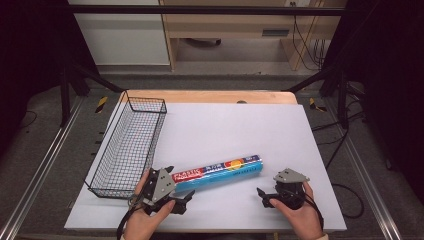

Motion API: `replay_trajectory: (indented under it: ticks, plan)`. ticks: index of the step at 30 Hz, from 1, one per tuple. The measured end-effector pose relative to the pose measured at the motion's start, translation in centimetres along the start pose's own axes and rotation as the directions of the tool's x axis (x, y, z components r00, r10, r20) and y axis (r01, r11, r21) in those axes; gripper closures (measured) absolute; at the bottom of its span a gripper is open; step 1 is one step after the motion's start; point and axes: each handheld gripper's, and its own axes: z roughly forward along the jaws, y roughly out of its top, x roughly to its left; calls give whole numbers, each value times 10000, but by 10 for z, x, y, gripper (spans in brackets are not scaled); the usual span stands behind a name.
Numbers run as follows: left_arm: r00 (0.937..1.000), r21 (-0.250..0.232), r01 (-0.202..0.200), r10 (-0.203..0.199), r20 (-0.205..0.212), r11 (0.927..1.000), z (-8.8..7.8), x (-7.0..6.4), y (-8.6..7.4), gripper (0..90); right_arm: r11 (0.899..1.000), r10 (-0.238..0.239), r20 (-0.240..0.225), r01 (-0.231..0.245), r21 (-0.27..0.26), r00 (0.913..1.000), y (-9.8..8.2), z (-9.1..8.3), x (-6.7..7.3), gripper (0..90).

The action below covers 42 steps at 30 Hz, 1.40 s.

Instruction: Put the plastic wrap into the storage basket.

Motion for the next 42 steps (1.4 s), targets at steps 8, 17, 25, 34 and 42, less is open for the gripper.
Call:
replay_trajectory:
  ticks: [8,17,25,34,42]
  plan:
    - [9948,1313,-524,403,935,9900,10,8,30,53,10000,23,-56,-23,5,10000,-2,-1,-1,63]
    - [9572,4136,-2548,1672,2362,8741,58,11,58,45,9999,-128,-240,131,107,9996,-1,0,2,63]
    - [9421,4517,-3036,1934,2741,8389,90,7,68,66,9998,-157,-264,161,125,9995,-1,1,3,64]
    - [9283,4471,-2932,1397,3447,8451,119,6,69,85,9997,-159,-371,165,158,9992,-1,2,4,64]
    - [9221,4576,-2904,1180,3685,8404,135,3,68,121,9995,-195,-418,205,229,9989,-1,3,5,64]
